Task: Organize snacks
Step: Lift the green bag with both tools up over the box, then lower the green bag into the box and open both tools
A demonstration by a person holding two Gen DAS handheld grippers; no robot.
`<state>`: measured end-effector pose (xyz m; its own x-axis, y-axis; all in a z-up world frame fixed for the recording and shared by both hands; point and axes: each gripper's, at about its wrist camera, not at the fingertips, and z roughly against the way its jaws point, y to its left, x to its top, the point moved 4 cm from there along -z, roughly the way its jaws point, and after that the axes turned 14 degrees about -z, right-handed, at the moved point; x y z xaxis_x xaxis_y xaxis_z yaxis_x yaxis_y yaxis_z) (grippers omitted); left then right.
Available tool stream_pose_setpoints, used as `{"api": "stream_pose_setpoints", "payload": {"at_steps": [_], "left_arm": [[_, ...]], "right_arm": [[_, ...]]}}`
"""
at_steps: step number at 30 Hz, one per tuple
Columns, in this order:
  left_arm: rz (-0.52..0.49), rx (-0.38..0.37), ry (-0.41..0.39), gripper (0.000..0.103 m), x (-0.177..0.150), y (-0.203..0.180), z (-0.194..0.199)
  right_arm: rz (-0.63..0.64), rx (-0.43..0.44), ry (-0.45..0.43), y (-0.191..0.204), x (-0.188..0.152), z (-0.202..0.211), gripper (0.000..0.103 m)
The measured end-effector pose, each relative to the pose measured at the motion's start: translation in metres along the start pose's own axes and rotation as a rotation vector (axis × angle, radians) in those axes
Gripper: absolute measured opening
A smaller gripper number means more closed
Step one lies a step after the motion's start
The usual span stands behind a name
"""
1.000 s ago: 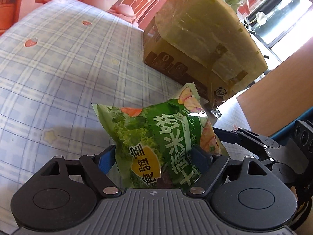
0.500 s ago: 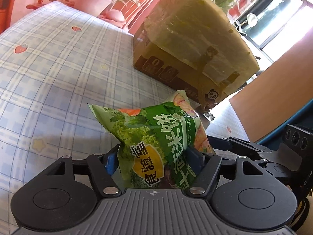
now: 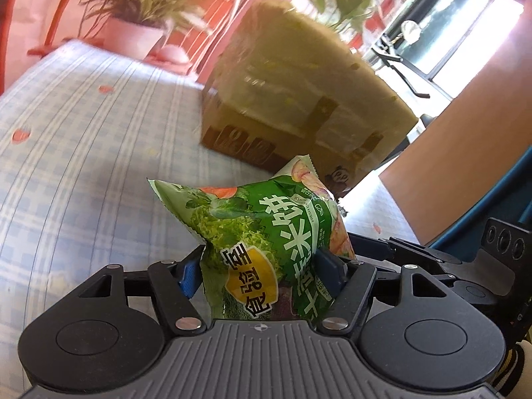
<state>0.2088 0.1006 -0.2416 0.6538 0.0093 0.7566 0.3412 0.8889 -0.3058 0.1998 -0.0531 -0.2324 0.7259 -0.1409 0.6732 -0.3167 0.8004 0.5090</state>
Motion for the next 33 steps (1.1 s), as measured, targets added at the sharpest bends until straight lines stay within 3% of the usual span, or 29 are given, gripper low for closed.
{"api": "stream_pose_setpoints", "payload": {"at_steps": [9, 19, 27, 33], "left_arm": [[-0.11, -0.03, -0.1, 0.071, 0.055, -0.031, 0.014], [-0.251, -0.048, -0.206, 0.07, 0.157, -0.069, 0.016], [-0.359, -0.07, -0.234, 0.07, 0.252, -0.078, -0.027], [-0.364, -0.085, -0.182, 0.07, 0.289, -0.061, -0.078]], "right_arm": [[0.0, 0.022, -0.147, 0.004, 0.038, 0.038, 0.068], [0.044, 0.026, -0.305, 0.01, 0.129, 0.083, 0.068], [0.032, -0.023, -0.397, -0.021, 0.224, 0.088, 0.068], [-0.051, -0.074, -0.391, -0.058, 0.272, 0.063, 0.068]]}}
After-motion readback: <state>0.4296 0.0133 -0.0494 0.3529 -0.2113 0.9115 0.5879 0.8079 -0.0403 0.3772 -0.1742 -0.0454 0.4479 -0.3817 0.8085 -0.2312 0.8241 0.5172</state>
